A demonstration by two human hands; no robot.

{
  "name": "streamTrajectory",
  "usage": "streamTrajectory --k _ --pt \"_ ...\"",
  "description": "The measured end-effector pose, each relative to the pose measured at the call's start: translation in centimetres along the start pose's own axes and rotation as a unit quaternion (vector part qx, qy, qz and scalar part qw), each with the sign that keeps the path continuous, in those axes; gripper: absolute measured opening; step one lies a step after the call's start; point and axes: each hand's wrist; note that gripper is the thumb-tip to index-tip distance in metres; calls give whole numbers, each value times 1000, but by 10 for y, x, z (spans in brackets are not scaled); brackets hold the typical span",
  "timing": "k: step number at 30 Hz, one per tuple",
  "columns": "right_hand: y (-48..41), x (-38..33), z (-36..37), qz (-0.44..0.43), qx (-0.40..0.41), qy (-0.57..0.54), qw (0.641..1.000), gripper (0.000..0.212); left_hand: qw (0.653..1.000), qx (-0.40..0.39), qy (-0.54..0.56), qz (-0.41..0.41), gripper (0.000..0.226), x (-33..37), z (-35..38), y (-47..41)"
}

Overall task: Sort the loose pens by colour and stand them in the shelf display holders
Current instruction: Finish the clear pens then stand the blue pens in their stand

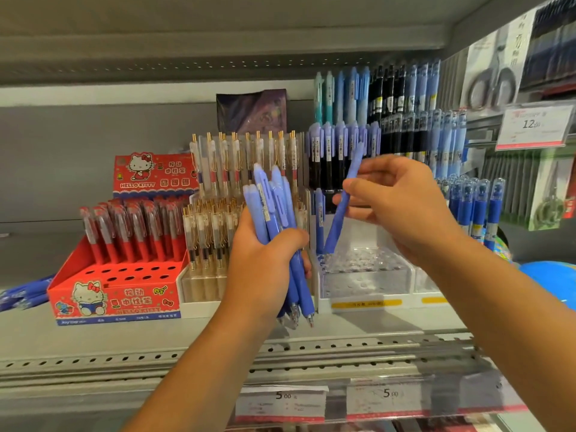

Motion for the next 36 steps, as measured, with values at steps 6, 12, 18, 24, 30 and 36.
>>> streamTrajectory --k 6,12,18,24,30,36 --pt "-18 20 -8 -116 25 232 966 55 999 0 -35 27 48 -3 -1 0" --pt "-23 34 -8 -135 21 294 946 49 999 0 -31 36 44 -1 1 2" --pt "-24 46 -11 -92 -59 368 923 48 998 -12 -24 52 38 0 1 3" --pt "-22 52 -14 -59 -89 372 922 50 998 -15 -22 58 32 2 3 4" --pt "-18 46 -16 -71 -70 412 906 49 998 -24 -32 41 32 1 4 4" --pt "4 8 7 -38 -94 124 987 15 998 -21 -43 47 28 1 4 5"
Point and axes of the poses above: each hand's wrist, its own y-axis away from the middle knuckle, its own z-axis out of the palm, x = y × z, and after that the axes turned 12 degrees about -y, right-handed
